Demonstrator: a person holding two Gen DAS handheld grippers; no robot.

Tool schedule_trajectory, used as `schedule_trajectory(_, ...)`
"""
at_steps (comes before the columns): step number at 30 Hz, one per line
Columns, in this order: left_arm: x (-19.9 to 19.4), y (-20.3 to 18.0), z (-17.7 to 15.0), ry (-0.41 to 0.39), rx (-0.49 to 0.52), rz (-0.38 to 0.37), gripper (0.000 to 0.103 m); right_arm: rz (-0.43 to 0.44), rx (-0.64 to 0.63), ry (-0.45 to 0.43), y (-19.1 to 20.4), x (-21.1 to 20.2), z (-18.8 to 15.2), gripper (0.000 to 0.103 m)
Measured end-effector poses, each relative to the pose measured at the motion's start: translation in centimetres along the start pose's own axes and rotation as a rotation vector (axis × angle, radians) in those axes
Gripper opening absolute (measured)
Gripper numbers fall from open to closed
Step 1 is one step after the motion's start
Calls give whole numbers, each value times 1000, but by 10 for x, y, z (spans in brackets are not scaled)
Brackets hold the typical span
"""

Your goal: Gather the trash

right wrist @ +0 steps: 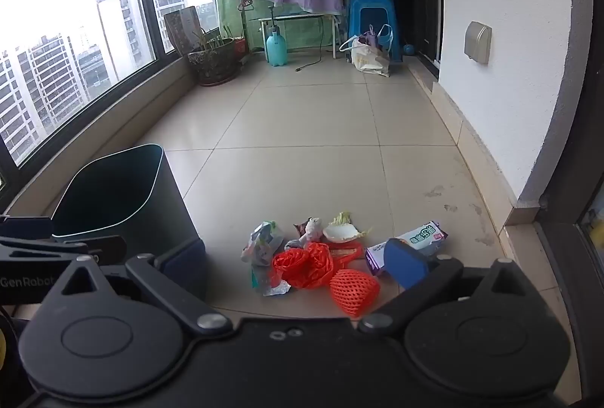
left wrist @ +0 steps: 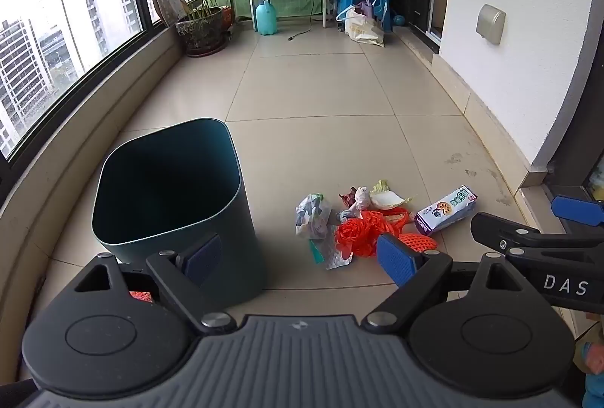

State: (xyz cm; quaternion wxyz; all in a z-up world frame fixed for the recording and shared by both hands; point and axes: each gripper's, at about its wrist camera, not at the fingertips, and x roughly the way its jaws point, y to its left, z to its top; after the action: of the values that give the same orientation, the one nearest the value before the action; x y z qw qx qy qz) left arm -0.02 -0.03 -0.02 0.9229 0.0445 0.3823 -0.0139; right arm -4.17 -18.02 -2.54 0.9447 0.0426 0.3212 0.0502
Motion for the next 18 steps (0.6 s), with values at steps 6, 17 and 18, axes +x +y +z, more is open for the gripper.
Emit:
schedule_trajectory(6,1,2,0,25,-21,-4,90,2,5,9,-1,-1,0,101)
schedule_trajectory(17,1,0,-1,16,-6,-23,90,-11,12,16,-1,-1,1,101)
schedule_trajectory(18,1,-1,-1,16,-6,-23,90,-11,12,17,-1,-1,1,101)
